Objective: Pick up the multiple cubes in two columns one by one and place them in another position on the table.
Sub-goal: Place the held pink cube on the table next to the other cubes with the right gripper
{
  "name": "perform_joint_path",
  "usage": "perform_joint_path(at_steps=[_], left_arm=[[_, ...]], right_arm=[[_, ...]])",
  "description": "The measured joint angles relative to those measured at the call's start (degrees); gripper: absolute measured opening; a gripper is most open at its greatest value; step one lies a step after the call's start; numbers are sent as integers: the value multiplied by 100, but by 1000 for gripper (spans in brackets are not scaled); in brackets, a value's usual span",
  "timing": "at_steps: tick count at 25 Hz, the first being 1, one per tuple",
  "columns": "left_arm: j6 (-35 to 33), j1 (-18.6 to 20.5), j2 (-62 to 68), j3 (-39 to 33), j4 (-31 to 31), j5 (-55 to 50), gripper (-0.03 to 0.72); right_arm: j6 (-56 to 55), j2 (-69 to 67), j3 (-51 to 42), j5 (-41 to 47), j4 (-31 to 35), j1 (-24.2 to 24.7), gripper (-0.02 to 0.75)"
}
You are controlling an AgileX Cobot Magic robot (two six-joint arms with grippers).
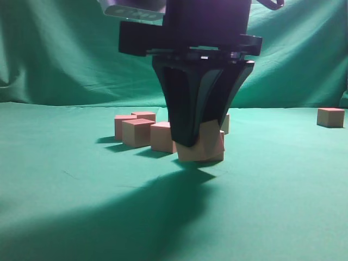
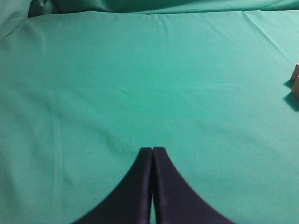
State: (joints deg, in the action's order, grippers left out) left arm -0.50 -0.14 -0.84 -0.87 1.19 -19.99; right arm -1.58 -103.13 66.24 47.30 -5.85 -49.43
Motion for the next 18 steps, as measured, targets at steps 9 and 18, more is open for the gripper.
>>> perform_joint_path(at_steps=[9,18], left_arm=[[0,0,0,0,0,0,0],[0,0,0,0,0,0,0]], right_arm=[[-10,-37,0,33,0,0,262],[-49,-121,0,21,-14,0,262]])
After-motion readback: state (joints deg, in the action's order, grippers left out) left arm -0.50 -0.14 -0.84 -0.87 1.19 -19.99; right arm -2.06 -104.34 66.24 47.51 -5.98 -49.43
